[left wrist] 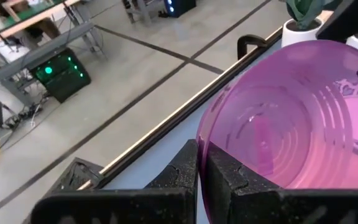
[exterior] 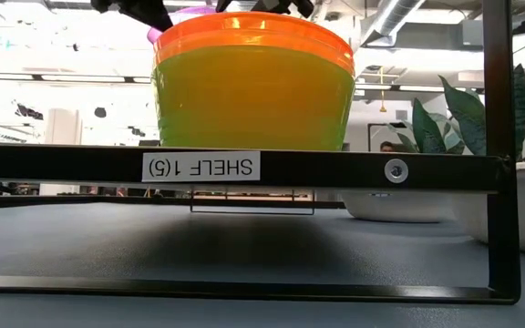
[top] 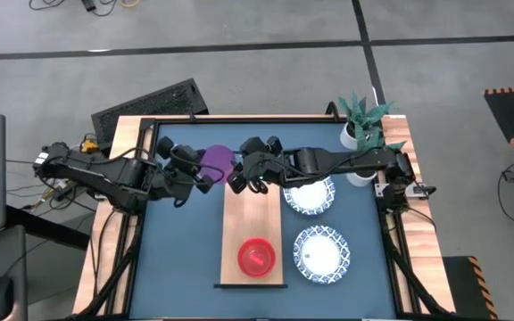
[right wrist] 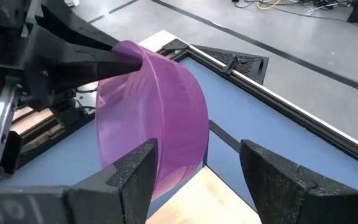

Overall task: Place and stack bowls onto a shelf
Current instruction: Stack the violet bowl on top of the orange bowl on the shelf

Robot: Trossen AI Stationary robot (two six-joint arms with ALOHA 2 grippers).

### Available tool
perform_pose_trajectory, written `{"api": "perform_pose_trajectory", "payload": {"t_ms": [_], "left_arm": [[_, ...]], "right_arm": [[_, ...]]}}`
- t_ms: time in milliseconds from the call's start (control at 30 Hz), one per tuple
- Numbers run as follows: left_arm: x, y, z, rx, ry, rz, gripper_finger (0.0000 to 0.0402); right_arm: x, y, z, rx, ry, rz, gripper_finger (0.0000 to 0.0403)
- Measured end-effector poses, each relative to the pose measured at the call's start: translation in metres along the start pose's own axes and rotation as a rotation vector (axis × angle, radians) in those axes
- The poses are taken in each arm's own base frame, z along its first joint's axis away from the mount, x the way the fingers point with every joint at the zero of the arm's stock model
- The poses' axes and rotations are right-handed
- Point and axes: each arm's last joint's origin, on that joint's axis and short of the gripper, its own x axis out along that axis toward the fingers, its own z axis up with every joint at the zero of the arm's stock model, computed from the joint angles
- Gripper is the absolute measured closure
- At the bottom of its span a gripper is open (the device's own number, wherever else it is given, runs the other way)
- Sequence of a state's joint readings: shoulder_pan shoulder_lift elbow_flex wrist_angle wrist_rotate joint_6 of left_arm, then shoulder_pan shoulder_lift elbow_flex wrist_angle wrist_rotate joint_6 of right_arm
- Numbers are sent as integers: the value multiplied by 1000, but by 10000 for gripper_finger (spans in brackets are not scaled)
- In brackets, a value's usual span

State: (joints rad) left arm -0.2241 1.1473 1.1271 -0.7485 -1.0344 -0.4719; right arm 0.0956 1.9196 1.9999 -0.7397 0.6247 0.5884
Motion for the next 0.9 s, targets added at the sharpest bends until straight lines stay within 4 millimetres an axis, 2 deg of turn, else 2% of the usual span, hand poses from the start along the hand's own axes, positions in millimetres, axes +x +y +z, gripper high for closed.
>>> {"api": "perform_pose_trajectory", "payload": {"t_ms": [233,433,567,800,867,900], "left_arm": [[0,-3,7,184,-47,-15,401],[-1,-5,11,233,-74,-28,401],[-1,-6,13,251,-80,-38,401],[-1,-6,13,265,-79,-50,401],[-1,-6,13,260,-80,-59,401],[-1,-7,13,258,-80,-62,401]], "right_arm": [[0,1,-2,-28,40,44,149],[-1,1,-4,-32,62,52,167],[-1,1,-5,-9,85,72,220],[-1,0,-8,-3,96,42,353],[-1,-1,-9,8,105,30,379],[-1,-2,-9,12,110,27,380]]}}
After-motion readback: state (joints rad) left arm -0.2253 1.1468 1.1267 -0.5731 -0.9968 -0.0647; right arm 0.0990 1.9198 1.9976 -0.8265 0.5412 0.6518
